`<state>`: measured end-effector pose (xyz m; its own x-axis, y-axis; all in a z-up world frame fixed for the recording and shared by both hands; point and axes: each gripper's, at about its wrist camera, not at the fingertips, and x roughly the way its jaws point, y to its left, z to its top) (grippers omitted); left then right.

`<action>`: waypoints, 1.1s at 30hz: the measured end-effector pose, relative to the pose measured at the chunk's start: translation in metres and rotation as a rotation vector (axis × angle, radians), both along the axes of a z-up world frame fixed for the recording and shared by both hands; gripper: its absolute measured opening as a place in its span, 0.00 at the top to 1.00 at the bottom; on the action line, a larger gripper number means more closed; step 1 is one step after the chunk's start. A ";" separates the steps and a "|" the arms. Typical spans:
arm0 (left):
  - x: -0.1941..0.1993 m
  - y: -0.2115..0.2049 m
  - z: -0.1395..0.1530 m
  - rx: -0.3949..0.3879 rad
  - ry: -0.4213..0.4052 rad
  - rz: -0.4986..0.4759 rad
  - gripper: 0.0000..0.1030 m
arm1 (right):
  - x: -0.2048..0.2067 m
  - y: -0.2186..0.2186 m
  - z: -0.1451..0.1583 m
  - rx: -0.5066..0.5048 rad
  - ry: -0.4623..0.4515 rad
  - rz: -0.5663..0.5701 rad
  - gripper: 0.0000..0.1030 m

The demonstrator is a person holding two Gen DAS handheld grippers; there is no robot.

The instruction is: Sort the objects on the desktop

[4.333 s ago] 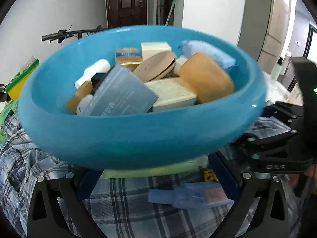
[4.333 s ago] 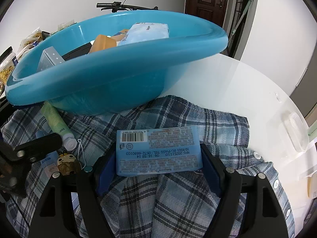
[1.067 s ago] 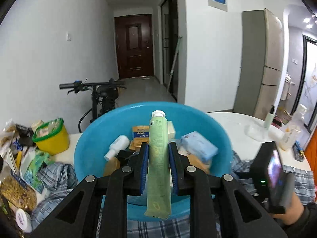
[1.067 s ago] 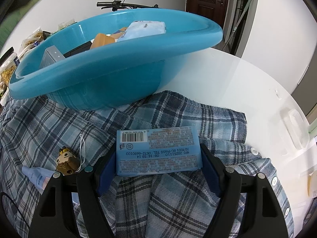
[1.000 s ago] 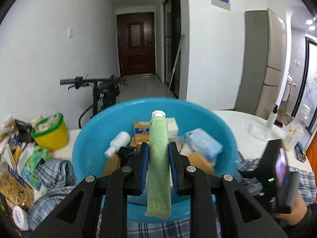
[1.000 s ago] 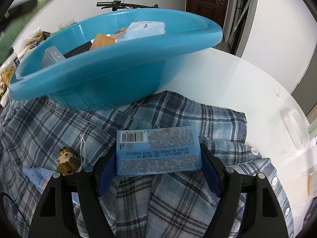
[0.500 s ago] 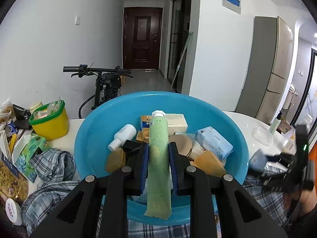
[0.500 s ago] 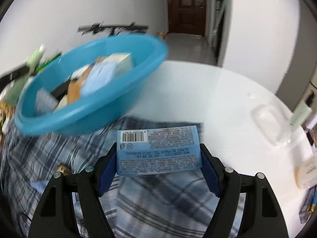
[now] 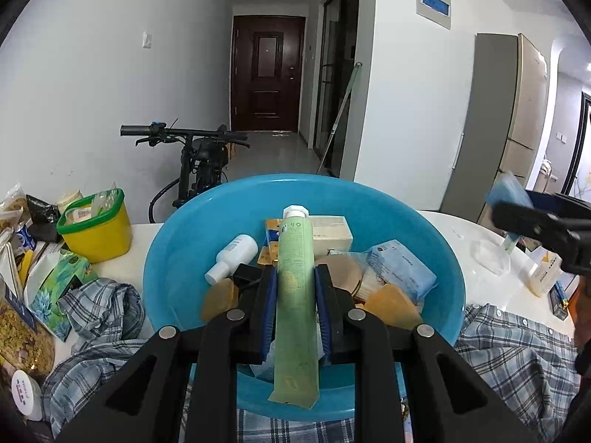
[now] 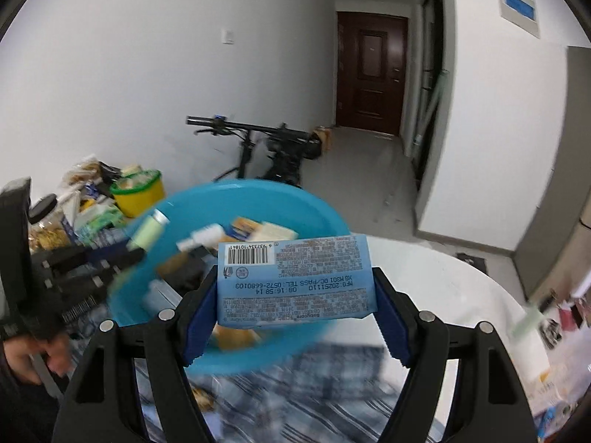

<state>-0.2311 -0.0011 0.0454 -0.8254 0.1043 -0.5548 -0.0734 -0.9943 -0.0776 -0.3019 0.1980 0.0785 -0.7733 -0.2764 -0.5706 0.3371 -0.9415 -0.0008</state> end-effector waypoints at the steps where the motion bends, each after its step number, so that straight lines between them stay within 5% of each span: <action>1: 0.000 -0.001 0.000 0.002 0.000 0.004 0.79 | -0.005 -0.007 0.001 -0.008 -0.004 0.015 0.28; 10: -0.004 -0.012 -0.003 0.004 -0.014 0.032 0.79 | -0.031 -0.056 -0.034 -0.013 -0.079 0.116 0.28; 23: -0.022 0.008 0.016 -0.033 -0.010 -0.008 0.79 | -0.042 -0.038 -0.044 -0.069 -0.111 0.102 0.28; 33: -0.033 0.009 -0.002 -0.070 -0.043 0.006 0.79 | -0.047 -0.039 -0.052 -0.060 -0.128 0.100 0.28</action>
